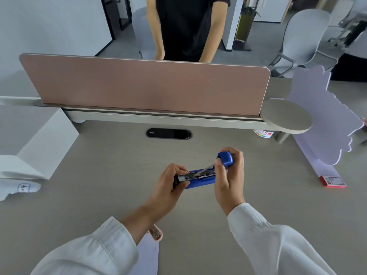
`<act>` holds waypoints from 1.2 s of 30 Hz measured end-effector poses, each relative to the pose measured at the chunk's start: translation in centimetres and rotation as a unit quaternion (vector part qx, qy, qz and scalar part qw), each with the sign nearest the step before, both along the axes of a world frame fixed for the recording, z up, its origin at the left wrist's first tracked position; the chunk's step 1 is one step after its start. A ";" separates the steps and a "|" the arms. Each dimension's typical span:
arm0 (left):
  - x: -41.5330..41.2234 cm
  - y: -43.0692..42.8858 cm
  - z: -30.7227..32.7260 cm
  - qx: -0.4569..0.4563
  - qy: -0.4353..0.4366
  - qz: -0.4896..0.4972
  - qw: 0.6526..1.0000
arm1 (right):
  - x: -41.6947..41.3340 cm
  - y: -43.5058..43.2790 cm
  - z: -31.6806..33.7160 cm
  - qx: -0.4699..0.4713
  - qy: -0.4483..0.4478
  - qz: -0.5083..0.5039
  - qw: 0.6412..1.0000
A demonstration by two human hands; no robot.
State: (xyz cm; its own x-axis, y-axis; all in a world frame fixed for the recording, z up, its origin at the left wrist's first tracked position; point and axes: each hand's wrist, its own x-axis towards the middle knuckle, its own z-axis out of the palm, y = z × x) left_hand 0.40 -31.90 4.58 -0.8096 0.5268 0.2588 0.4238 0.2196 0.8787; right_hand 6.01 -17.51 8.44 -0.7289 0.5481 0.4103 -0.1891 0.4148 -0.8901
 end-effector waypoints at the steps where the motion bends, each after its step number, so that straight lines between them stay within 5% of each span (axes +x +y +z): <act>1: -0.1 -0.3 0.0 0.002 0.002 0.002 1.000 | -0.1 -0.1 0.2 -0.047 0.002 -0.007 0.999; 7: 0.0 -2.4 -0.2 -0.008 -0.040 0.032 0.999 | -1.3 2.2 0.1 -0.316 -0.010 -0.078 0.946; 13: 0.3 -2.5 0.1 -0.056 -0.173 -0.055 0.982 | -1.3 3.8 -0.8 -0.365 -0.042 -0.096 0.925; 15: 0.1 -2.0 0.6 -0.072 -0.266 -0.107 0.955 | -1.2 4.6 -1.0 -0.368 -0.054 -0.102 0.923; 19: 0.1 0.3 1.8 -0.034 -0.500 -0.211 0.839 | -0.9 6.2 -1.1 -0.374 -0.083 -0.082 0.920; 24: 1.5 5.3 1.7 -0.089 -0.478 -0.193 0.852 | -0.4 8.7 -1.4 -0.402 -0.118 -0.049 0.907; 36: 4.3 18.7 0.3 -0.020 -0.451 -0.166 0.877 | 4.8 19.4 -3.5 -0.422 -0.179 0.018 0.889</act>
State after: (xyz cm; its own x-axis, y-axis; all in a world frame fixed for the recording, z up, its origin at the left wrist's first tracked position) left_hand 4.74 -13.16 4.86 -0.4766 0.7659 -0.4316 -0.3935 0.2532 0.8838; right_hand 10.84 1.84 4.98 -0.7536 0.5240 -0.3969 0.1682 -0.4300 -0.8870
